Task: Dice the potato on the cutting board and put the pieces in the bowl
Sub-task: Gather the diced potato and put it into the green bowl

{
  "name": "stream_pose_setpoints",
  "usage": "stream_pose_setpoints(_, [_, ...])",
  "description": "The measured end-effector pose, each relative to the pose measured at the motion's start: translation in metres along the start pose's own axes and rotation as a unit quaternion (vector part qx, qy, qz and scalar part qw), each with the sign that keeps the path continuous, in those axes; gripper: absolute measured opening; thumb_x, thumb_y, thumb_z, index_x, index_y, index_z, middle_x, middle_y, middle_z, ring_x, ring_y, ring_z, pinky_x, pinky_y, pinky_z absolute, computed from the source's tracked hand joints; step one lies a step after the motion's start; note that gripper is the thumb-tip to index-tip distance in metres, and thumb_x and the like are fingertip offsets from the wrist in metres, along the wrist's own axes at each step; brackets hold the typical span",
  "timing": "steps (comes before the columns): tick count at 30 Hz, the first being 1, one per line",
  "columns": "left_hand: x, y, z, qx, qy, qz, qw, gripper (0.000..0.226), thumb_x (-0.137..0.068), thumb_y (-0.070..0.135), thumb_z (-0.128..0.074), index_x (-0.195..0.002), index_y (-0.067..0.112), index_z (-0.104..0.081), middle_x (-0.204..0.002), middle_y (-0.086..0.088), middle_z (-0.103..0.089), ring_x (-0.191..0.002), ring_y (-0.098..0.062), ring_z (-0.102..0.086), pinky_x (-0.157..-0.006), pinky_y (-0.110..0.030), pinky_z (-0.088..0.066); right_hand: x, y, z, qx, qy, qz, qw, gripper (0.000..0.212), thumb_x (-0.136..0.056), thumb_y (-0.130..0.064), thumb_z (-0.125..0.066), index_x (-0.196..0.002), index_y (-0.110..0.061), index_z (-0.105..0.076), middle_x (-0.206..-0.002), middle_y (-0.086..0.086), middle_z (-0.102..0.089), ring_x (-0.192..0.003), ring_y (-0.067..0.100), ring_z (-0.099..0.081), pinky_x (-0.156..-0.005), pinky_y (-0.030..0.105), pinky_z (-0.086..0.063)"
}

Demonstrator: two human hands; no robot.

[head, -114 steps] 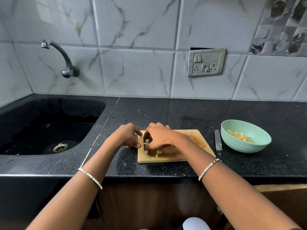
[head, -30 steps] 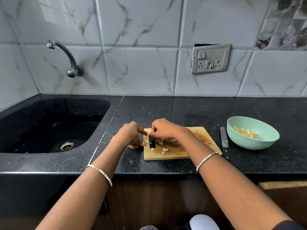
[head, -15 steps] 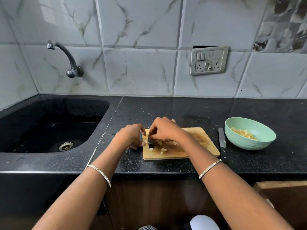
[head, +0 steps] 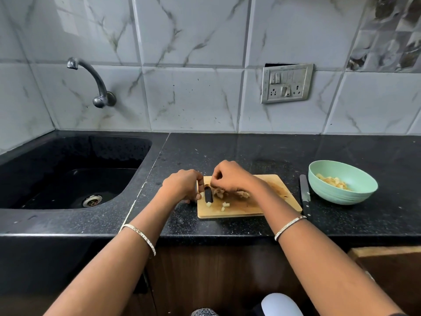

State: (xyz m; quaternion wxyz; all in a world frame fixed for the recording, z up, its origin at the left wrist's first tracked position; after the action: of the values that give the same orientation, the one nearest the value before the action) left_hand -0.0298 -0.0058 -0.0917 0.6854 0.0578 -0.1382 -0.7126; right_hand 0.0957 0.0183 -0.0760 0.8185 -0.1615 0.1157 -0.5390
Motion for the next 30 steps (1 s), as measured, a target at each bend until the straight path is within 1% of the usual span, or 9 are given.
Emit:
stream_pose_setpoints(2, [0.003, 0.004, 0.003, -0.027, 0.023, -0.007, 0.999, 0.016, -0.083, 0.024, -0.076, -0.09, 0.032, -0.064, -0.086, 0.008, -0.066, -0.085, -0.018, -0.066, -0.074, -0.033, -0.051, 0.005, 0.014, 0.011, -0.015, 0.019, -0.017, 1.0, 0.012, -0.088, -0.014, -0.066, -0.085, -0.013, -0.077, -0.087, -0.003, -0.073, -0.081, 0.013, -0.066, -0.078, 0.033, -0.057])
stream_pose_setpoints(7, [0.012, 0.017, 0.005, -0.085, 0.063, -0.036, 0.994, 0.017, -0.088, 0.021, -0.069, -0.099, 0.032, -0.061, -0.105, 0.002, -0.064, -0.097, -0.025, -0.063, -0.069, -0.034, -0.045, 0.018, 0.022, 0.024, 0.074, 0.088, -0.026, 0.993, 0.006, -0.086, -0.015, -0.071, -0.081, -0.018, -0.071, -0.083, -0.003, -0.07, -0.083, 0.016, -0.066, -0.078, 0.038, -0.059])
stream_pose_setpoints(9, [0.016, 0.016, 0.005, -0.08, 0.075, -0.039, 0.993, 0.015, -0.087, 0.024, -0.07, -0.094, 0.033, -0.06, -0.104, 0.003, -0.063, -0.097, -0.026, -0.063, -0.069, -0.034, -0.046, 0.023, 0.011, 0.026, 0.042, 0.119, 0.001, 0.992, 0.007, -0.085, -0.013, -0.073, -0.083, -0.019, -0.069, -0.089, -0.004, -0.069, -0.086, 0.015, -0.064, -0.077, 0.032, -0.056])
stream_pose_setpoints(12, [0.021, 0.01, 0.002, -0.029, 0.079, -0.033, 0.996, 0.018, -0.082, 0.025, -0.074, -0.082, 0.035, -0.059, -0.1, 0.003, -0.066, -0.094, -0.026, -0.063, -0.074, -0.036, -0.052, 0.026, -0.007, 0.006, -0.007, 0.07, 0.059, 0.996, 0.016, -0.089, -0.014, -0.068, -0.105, -0.018, -0.071, -0.108, -0.002, -0.066, -0.098, 0.014, -0.061, -0.084, 0.027, -0.05])
stream_pose_setpoints(14, [0.025, 0.008, -0.002, -0.001, 0.077, -0.034, 0.996, 0.016, -0.081, 0.024, -0.074, -0.081, 0.034, -0.061, -0.095, 0.004, -0.067, -0.094, -0.024, -0.063, -0.074, -0.033, -0.05, 0.029, -0.013, -0.009, 0.023, 0.041, 0.095, 0.994, 0.019, -0.092, -0.022, -0.066, -0.11, -0.018, -0.071, -0.111, -0.001, -0.065, -0.101, 0.015, -0.06, -0.087, 0.03, -0.051])
stream_pose_setpoints(18, [0.035, 0.006, -0.006, 0.027, 0.096, -0.033, 0.994, 0.011, -0.083, 0.025, -0.072, -0.094, 0.025, -0.069, -0.091, 0.005, -0.066, -0.094, -0.02, -0.062, -0.07, -0.027, -0.039, 0.04, -0.003, -0.011, 0.078, 0.08, 0.133, 0.985, 0.012, -0.094, -0.026, -0.064, -0.101, -0.017, -0.067, -0.106, -0.001, -0.061, -0.1, 0.016, -0.057, -0.084, 0.03, -0.046])
stream_pose_setpoints(22, [0.042, 0.01, -0.005, 0.05, 0.083, -0.026, 0.995, 0.021, -0.083, 0.031, -0.076, -0.1, 0.021, -0.071, -0.096, 0.003, -0.069, -0.094, -0.018, -0.062, -0.073, -0.027, -0.044, 0.051, 0.023, -0.002, 0.097, 0.112, 0.121, 0.982, 0.011, -0.098, -0.024, -0.059, -0.1, -0.016, -0.065, -0.103, -0.002, -0.061, -0.1, 0.015, -0.056, -0.079, 0.026, -0.041])
stream_pose_setpoints(26, [0.044, 0.022, -0.005, 0.056, 0.067, -0.036, 0.996, 0.022, -0.078, 0.028, -0.082, -0.097, 0.019, -0.074, -0.094, 0.003, -0.07, -0.09, -0.015, -0.061, -0.072, -0.026, -0.046, 0.057, 0.041, 0.012, 0.059, 0.146, 0.097, 0.983, 0.009, -0.096, -0.027, -0.063, -0.098, -0.02, -0.068, -0.102, -0.005, -0.063, -0.101, 0.014, -0.055, -0.087, 0.032, -0.046])
stream_pose_setpoints(30, [0.046, 0.035, -0.005, 0.06, 0.088, -0.048, 0.993, 0.015, -0.077, 0.017, -0.08, -0.091, 0.019, -0.076, -0.088, 0.004, -0.072, -0.081, -0.011, -0.059, -0.073, -0.023, -0.046, 0.068, 0.024, 0.011, 0.005, 0.158, 0.131, 0.979, 0.011, -0.094, -0.032, -0.067, -0.097, -0.022, -0.071, -0.101, -0.006, -0.068, -0.097, 0.01, -0.054, -0.088, 0.032, -0.045])
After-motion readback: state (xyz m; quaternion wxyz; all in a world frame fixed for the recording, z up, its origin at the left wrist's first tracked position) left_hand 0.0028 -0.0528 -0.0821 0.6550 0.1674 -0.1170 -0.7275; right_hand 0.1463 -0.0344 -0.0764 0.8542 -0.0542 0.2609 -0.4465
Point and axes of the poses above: each hand's wrist, its own x-axis away from the middle knuckle, its own z-axis out of the back of the hand, y = z × x, the point moved 8 cm from there along -x, towards the middle knuckle
